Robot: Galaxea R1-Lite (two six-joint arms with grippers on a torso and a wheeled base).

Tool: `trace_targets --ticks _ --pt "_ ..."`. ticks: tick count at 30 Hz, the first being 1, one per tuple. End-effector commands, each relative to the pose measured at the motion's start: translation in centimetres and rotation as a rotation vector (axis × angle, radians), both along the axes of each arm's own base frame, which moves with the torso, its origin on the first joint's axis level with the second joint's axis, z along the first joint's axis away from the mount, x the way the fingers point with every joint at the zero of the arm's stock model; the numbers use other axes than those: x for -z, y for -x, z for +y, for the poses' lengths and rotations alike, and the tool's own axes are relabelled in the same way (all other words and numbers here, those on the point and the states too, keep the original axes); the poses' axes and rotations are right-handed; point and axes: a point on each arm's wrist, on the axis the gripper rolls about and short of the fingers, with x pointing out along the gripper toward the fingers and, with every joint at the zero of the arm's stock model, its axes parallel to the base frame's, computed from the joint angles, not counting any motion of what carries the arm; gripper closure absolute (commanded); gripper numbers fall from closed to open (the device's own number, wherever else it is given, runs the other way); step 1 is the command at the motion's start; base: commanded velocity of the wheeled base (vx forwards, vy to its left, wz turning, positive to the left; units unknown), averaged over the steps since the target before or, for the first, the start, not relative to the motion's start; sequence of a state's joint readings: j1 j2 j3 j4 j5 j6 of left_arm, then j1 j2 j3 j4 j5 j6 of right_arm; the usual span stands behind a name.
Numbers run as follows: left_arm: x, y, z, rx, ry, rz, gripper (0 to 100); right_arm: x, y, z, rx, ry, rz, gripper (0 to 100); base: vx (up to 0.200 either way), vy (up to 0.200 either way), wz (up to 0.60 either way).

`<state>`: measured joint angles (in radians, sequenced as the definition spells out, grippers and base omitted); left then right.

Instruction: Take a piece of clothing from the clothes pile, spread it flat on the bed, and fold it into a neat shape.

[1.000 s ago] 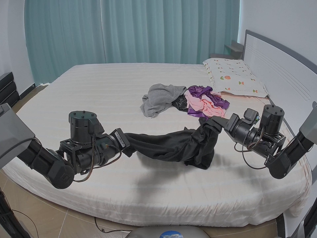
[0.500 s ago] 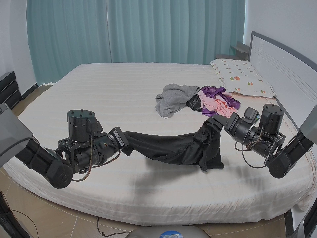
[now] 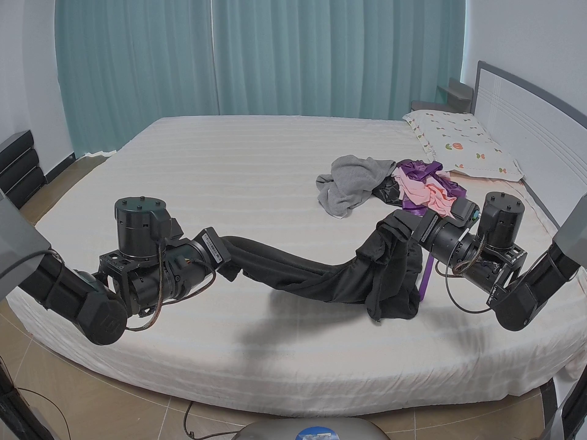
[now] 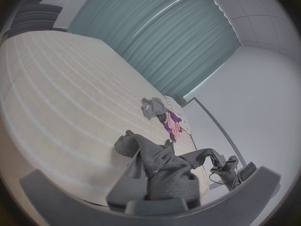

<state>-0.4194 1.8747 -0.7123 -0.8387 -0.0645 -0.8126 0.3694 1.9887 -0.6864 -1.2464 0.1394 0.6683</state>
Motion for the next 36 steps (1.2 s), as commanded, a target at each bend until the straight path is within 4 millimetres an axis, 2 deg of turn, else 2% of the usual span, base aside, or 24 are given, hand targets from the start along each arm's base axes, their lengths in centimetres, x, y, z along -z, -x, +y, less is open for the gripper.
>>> trace_targets --ticks 1,11,34,36 --pt "-0.63 0.15 0.2 -0.004 0.008 -0.018 100 0.0 -0.02 0.02 -0.001 0.001 -0.001 100 0.0 0.2 0.0" --pt "-0.7 -0.05 0.54 -0.014 0.009 -0.021 100 -0.76 0.08 -0.47 0.012 -0.005 -0.026 100 0.0 0.2 0.0" --pt "-0.67 -0.18 0.76 -0.023 0.004 -0.024 100 -0.61 0.08 -0.3 0.005 -0.004 -0.021 100 0.0 0.2 0.0" --pt "-0.62 -0.26 0.79 -0.025 0.001 -0.025 100 -0.66 0.1 -0.3 0.005 -0.004 -0.023 100 0.0 0.0 0.0"
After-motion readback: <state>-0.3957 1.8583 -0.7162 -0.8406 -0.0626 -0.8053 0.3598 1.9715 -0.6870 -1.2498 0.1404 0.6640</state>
